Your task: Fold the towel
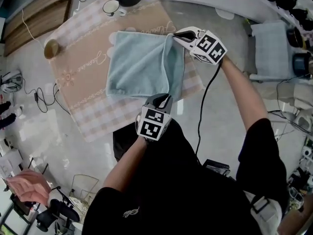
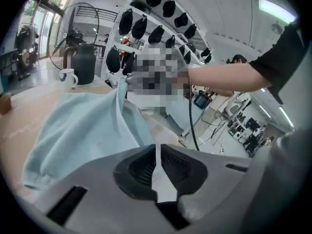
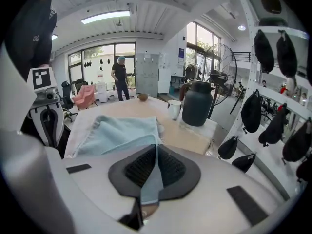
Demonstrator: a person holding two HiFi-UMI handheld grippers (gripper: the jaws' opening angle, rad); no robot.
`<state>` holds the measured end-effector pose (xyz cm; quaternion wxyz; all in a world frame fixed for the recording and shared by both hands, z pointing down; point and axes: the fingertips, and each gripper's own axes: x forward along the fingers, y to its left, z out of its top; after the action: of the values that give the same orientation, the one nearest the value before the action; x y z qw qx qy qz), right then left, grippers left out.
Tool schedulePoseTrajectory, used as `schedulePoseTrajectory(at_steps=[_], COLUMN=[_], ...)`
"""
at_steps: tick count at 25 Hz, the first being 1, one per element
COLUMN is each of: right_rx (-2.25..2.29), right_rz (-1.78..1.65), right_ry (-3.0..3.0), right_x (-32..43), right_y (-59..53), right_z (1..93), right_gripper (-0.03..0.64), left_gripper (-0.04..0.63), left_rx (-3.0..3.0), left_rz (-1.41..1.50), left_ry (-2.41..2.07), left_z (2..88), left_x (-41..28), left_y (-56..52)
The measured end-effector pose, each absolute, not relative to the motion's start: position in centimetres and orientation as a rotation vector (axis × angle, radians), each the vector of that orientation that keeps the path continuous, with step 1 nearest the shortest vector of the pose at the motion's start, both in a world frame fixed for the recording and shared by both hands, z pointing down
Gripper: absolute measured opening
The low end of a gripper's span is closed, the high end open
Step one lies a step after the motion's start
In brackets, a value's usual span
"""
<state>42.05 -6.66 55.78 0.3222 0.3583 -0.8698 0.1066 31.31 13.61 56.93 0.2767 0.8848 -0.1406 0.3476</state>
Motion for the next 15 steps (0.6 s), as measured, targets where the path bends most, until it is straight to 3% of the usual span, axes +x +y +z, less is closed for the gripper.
schedulePoseTrajectory(at_steps=[5, 8, 15], right_rx=[0.944, 0.951, 0.970], right_rz=[0.290, 0.291, 0.310], right_ry=[-2.286, -2.297, -2.304], right_x=[42.9, 42.7, 43.2], right_y=[-6.2, -6.2, -5.7], right_z=[56.2, 56.3, 56.7], right_gripper=[0.018, 0.017, 0.017], left_gripper=[0.037, 0.110, 0.114], left_rx=[2.370, 2.359, 2.361], left_rz=[1.077, 1.145, 1.283], left_ry=[-0.479, -0.484, -0.451], left_z=[60.5, 62.4, 65.5], left_x=[30.3, 30.6, 32.5], left_y=[12.7, 12.4, 12.6])
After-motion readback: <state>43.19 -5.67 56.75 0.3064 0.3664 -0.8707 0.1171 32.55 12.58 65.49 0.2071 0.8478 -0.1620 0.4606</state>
